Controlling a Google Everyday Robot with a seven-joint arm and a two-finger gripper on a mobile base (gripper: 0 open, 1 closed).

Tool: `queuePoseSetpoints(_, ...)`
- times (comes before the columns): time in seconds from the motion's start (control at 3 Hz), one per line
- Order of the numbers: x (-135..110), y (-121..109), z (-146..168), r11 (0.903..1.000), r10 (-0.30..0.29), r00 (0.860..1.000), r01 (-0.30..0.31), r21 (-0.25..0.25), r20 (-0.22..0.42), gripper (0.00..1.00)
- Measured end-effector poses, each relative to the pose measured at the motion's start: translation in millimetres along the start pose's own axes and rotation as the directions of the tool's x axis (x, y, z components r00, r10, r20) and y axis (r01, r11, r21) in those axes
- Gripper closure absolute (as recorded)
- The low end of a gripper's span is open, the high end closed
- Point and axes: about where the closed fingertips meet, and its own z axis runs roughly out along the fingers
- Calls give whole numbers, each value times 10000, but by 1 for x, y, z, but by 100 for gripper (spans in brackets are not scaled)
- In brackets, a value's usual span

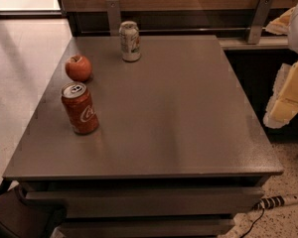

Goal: Place 7up can upright

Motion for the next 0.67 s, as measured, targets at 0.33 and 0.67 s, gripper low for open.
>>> queuePoseSetpoints(0.33, 0, 0, 0, 10000, 0, 10000, 0, 2, 1, 0)
queuePoseSetpoints(0.67, -2, -16, 6, 9977, 487, 9974, -511, 453, 533, 0)
